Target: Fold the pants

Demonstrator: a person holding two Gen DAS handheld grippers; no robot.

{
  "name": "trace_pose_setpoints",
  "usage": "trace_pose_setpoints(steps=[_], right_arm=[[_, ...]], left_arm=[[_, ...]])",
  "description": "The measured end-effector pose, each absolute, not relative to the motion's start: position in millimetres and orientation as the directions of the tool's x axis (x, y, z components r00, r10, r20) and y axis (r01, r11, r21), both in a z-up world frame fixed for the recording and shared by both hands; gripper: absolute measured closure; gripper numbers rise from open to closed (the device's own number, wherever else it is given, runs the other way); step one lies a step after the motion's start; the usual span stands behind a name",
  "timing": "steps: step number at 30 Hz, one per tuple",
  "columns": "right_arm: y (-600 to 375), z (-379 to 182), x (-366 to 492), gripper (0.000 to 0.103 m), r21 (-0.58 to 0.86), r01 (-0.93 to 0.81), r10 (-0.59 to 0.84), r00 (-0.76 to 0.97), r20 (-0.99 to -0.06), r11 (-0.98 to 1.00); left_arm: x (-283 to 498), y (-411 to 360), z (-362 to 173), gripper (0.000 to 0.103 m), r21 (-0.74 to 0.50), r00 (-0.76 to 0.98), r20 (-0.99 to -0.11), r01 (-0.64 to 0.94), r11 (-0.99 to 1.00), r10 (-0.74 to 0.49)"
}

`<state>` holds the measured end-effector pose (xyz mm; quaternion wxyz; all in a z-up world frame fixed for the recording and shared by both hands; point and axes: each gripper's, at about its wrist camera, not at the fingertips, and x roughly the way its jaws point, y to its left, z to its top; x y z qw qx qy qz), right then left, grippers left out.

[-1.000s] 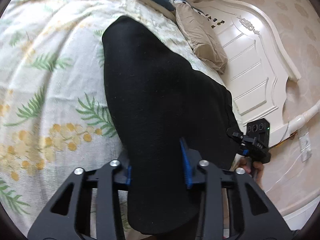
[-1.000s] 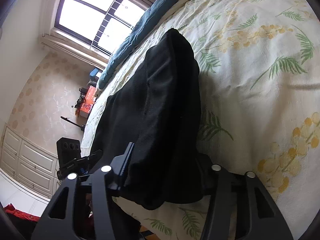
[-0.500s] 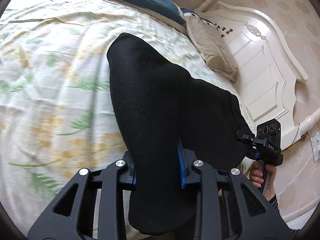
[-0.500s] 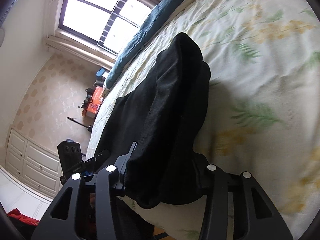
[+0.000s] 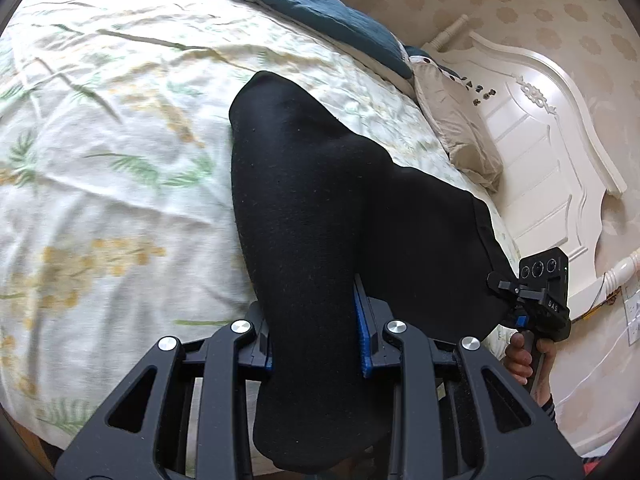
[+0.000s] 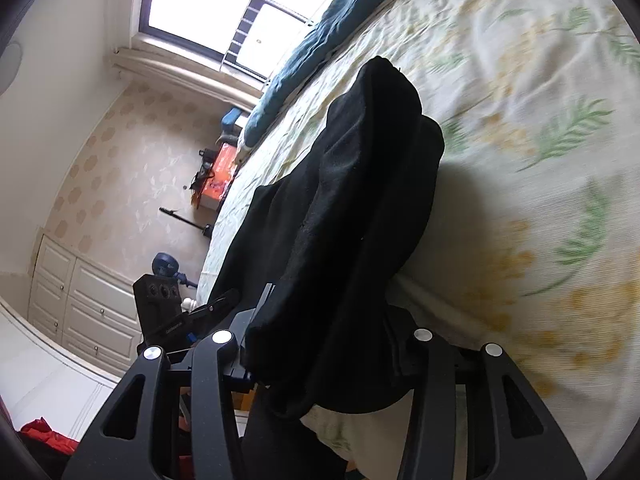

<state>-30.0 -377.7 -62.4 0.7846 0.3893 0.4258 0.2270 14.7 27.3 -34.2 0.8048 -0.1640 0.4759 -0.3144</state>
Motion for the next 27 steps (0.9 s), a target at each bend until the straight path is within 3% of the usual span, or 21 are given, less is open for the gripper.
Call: trace_pose_setpoints(steps=[7, 18, 23, 27], right_arm=[[-396.7, -82.7, -39.4, 0.066, 0.824, 0.022, 0.687, 0.538, -0.487, 0.567], [-397.3, -81.5, -45.1, 0.067, 0.836, 0.024, 0.683, 0.562, -0.465, 0.549], [-400.0, -81.1, -44.9, 0.061, 0.848, 0.01, 0.7, 0.56, -0.444, 0.531], [-401.0, -63.4, -48.6, 0.033, 0.837, -0.02, 0.701, 0.558, -0.445, 0.547]], left_arm=[[11.5, 28.9, -41.6, 0.073, -0.568, 0.35, -0.651, 0.364, 0.738, -0.673], [14.3, 29.2, -45.6, 0.065, -0.564, 0.348, -0.65, 0.376, 0.736, -0.676], [15.1, 38.0, -48.5, 0.024, -0.553, 0.391, -0.649, 0.348, 0.757, -0.653], [17.6, 52.9, -42.5, 0.014, -0.566, 0.427, -0.622, 0.334, 0.753, -0.657]])
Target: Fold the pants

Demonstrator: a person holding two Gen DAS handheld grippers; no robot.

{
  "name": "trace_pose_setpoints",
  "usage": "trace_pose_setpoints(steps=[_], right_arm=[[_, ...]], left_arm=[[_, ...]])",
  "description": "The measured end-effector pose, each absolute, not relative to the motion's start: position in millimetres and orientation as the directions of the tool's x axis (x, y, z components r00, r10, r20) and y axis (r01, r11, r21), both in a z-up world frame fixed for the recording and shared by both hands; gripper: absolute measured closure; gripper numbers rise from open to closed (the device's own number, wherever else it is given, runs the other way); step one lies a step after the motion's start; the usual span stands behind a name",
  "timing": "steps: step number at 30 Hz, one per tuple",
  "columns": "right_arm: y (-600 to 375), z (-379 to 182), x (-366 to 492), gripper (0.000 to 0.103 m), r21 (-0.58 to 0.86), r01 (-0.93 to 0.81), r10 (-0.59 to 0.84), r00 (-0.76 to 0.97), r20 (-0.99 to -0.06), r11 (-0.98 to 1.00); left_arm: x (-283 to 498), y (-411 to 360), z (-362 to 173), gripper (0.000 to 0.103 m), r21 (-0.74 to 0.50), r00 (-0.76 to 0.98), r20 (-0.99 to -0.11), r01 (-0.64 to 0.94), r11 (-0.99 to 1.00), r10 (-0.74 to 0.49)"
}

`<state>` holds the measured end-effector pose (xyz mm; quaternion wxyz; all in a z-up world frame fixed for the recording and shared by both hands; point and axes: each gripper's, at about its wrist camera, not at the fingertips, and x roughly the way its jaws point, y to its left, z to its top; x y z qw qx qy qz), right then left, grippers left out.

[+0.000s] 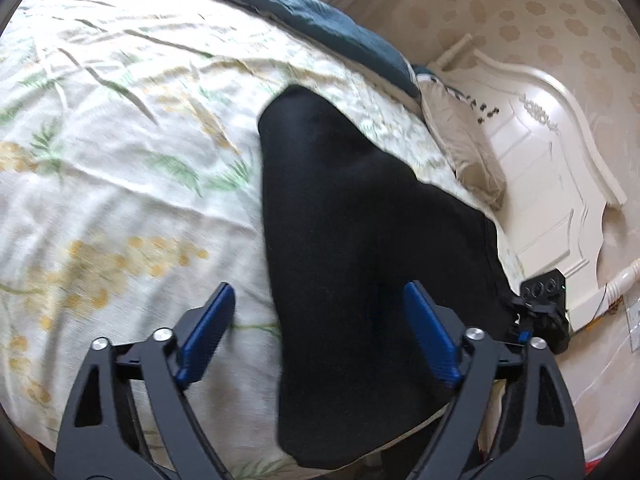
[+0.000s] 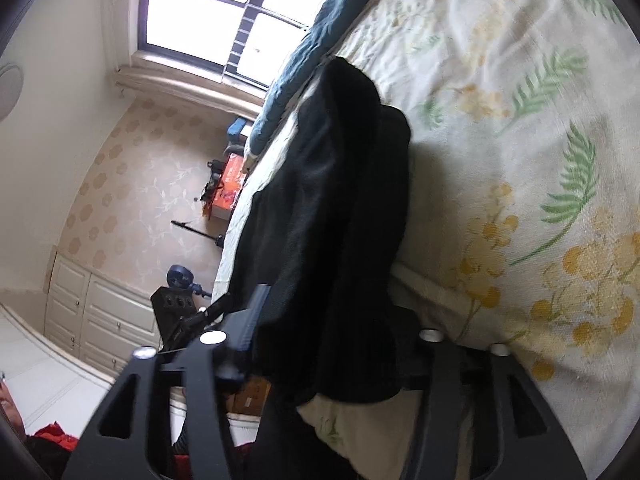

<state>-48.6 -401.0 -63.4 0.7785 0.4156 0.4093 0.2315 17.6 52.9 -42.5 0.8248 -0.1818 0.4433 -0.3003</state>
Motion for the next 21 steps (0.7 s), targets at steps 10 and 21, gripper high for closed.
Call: trace_pose_setpoints(steps=[10, 21], right_arm=[[-437.8, -52.3, 5.1, 0.022, 0.814, 0.008, 0.641, 0.612, -0.463, 0.581], [-413.8, -67.1, 53.3, 0.023, 0.827, -0.031, 0.698, 0.555, -0.453, 0.562]], left_arm=[[93.4, 39.5, -46.6, 0.012, -0.59, 0.346, -0.622, 0.382, 0.711, -0.702], [156.3, 6.0, -55.4, 0.012, -0.583, 0.219, -0.668, 0.441, 0.683, -0.711]])
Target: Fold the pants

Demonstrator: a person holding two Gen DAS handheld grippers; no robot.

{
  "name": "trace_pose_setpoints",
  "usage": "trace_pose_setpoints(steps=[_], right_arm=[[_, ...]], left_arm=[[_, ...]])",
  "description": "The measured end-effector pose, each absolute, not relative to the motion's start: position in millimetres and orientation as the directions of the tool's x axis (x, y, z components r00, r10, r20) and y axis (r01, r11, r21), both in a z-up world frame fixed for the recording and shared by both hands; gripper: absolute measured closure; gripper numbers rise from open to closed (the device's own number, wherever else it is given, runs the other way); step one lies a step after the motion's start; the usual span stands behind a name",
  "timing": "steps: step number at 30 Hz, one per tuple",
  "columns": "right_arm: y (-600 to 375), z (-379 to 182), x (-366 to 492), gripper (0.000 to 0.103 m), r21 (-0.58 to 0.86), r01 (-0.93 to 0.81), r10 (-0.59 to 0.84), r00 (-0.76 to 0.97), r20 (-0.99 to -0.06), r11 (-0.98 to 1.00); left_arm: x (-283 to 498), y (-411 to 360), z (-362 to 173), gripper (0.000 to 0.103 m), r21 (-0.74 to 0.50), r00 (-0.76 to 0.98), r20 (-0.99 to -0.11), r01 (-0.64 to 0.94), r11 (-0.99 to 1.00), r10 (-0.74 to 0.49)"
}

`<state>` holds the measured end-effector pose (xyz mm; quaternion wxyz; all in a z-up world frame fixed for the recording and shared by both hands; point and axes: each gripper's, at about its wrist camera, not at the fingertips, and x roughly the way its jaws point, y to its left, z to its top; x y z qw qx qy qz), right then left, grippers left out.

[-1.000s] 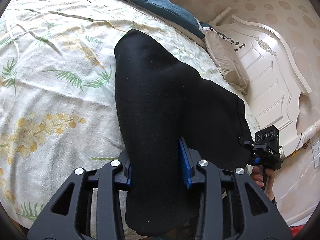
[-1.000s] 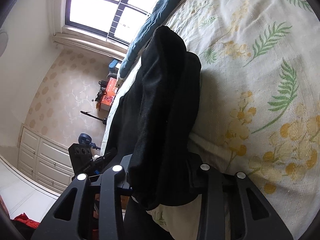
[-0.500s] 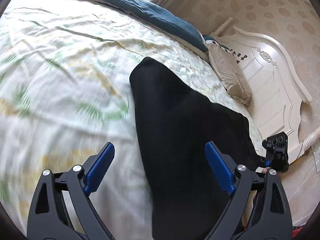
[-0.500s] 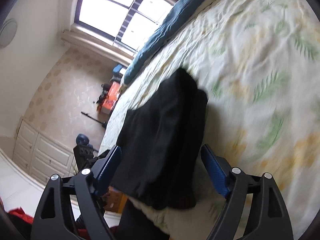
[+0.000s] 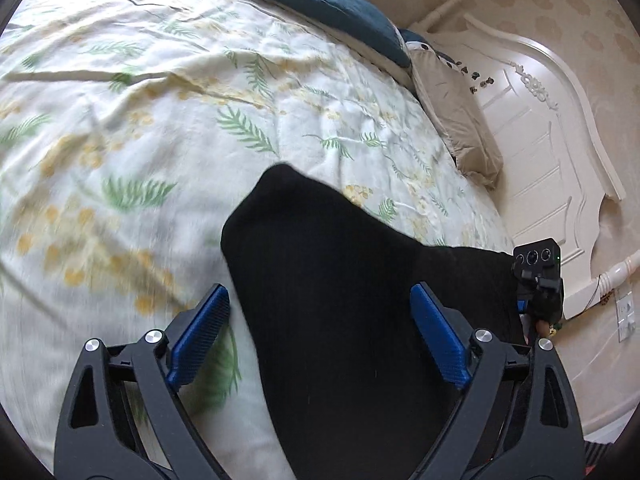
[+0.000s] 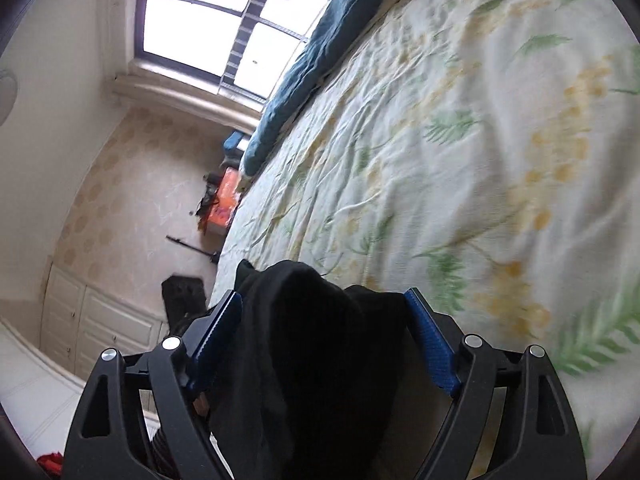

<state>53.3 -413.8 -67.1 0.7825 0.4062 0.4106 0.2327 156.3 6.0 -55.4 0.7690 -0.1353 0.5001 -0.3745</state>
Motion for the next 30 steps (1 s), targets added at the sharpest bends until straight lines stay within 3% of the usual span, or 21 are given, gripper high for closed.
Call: trace_pose_setpoints(steps=[2, 3, 5, 8, 15, 21, 30], right_arm=[[-408.9, -67.9, 53.9, 0.04, 0.805, -0.034, 0.692, 0.533, -0.487, 0.592], [-409.5, -73.0, 53.8, 0.054, 0.817, -0.028, 0.71, 0.512, -0.483, 0.576], [-410.0, -75.4, 51.8, 0.06, 0.829, -0.032, 0.719, 0.517, -0.465, 0.559], [-410.7, -75.2, 47.2, 0.063, 0.846, -0.028, 0.725, 0.531, -0.439, 0.533], [-409.8, -49.8, 54.8, 0.066, 0.861, -0.094, 0.744, 0.556, -0.372, 0.5], [-414.1, -34.3, 97.3, 0.066, 0.858, -0.114, 0.731, 0.586, -0.349, 0.5], [-415.7, -38.7, 170.0, 0.066, 0.846, -0.09, 0.722, 0.573, -0.388, 0.526]], left_arm=[[157.5, 2.6, -55.0, 0.03, -0.553, 0.242, -0.68, 0.451, 0.7, -0.693], [157.9, 0.2, -55.5, 0.033, -0.53, 0.249, -0.693, 0.46, 0.712, -0.677], [157.0, -1.3, -55.0, 0.052, -0.503, 0.256, -0.702, 0.483, 0.717, -0.665], [153.5, -0.5, -49.3, 0.068, -0.493, 0.259, -0.696, 0.505, 0.708, -0.67], [157.0, -0.2, -13.7, 0.08, -0.446, 0.319, -0.678, 0.537, 0.716, -0.662], [195.5, -3.8, 14.3, 0.081, -0.422, 0.379, -0.656, 0.533, 0.733, -0.653], [263.7, -14.9, -1.4, 0.081, -0.402, 0.379, -0.706, 0.481, 0.779, -0.598]])
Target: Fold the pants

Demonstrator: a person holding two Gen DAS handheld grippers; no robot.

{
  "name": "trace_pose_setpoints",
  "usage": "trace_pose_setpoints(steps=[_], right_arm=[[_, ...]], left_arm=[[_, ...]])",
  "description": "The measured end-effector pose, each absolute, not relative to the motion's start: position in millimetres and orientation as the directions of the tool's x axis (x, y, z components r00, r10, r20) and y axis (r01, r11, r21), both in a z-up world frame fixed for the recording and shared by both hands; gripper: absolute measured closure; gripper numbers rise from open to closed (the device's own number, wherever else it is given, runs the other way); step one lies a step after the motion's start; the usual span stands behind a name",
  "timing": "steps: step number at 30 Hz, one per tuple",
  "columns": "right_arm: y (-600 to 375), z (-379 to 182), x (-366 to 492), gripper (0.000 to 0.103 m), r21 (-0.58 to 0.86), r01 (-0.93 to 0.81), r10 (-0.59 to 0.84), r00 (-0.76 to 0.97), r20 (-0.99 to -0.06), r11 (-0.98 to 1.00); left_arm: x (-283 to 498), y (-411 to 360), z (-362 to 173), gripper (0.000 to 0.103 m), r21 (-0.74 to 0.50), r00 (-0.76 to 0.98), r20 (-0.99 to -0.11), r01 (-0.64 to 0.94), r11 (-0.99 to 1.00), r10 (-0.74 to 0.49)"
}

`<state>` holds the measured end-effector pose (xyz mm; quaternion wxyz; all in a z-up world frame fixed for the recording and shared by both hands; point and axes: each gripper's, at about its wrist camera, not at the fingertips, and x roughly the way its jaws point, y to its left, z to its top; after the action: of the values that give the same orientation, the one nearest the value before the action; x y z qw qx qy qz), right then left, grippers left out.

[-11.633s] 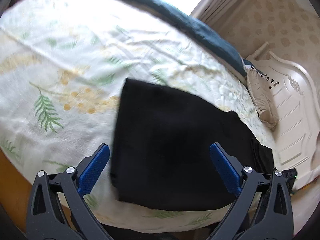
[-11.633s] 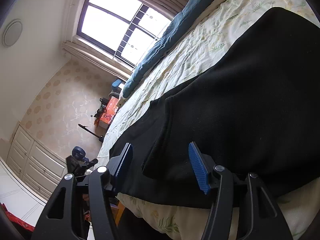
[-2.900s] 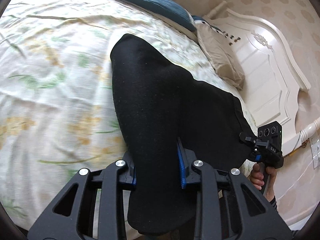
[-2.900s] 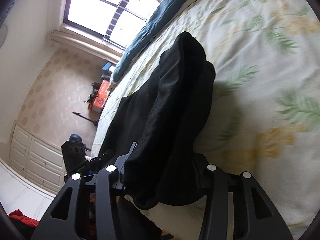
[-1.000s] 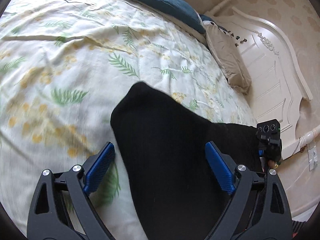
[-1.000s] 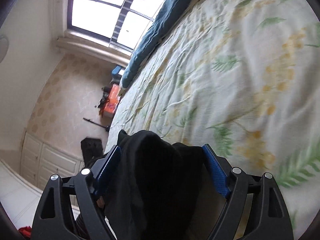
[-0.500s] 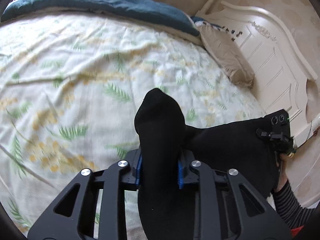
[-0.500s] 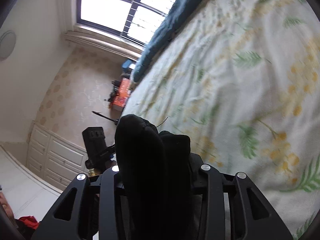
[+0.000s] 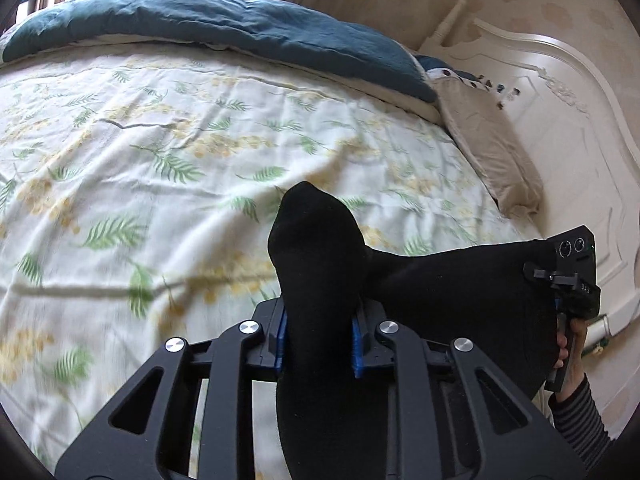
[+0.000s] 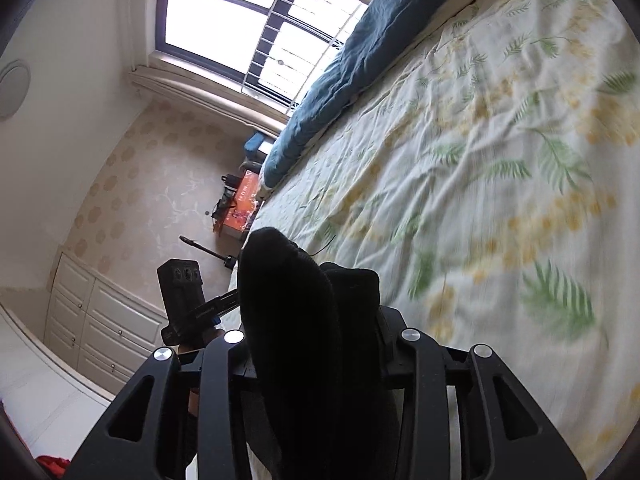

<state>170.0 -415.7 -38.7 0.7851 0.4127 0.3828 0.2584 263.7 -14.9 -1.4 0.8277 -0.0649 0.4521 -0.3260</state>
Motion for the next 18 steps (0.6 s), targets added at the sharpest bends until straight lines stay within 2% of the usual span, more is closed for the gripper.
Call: trace_pose_setpoints(steps=[9, 18], right_arm=[[-430.8, -79.0, 191.6, 0.066, 0.869, -0.001, 0.718, 0.564, -0.408, 0.494], [-440.8, -101.4, 188.5, 0.066, 0.902, 0.028, 0.738, 0.564, -0.371, 0.431]], left_arm=[[292.9, -22.5, -31.3, 0.079, -0.417, 0.357, -0.733, 0.438, 0.797, -0.579], [296.2, -14.9, -49.2, 0.07, -0.475, 0.356, -0.7, 0.415, 0.776, -0.619]])
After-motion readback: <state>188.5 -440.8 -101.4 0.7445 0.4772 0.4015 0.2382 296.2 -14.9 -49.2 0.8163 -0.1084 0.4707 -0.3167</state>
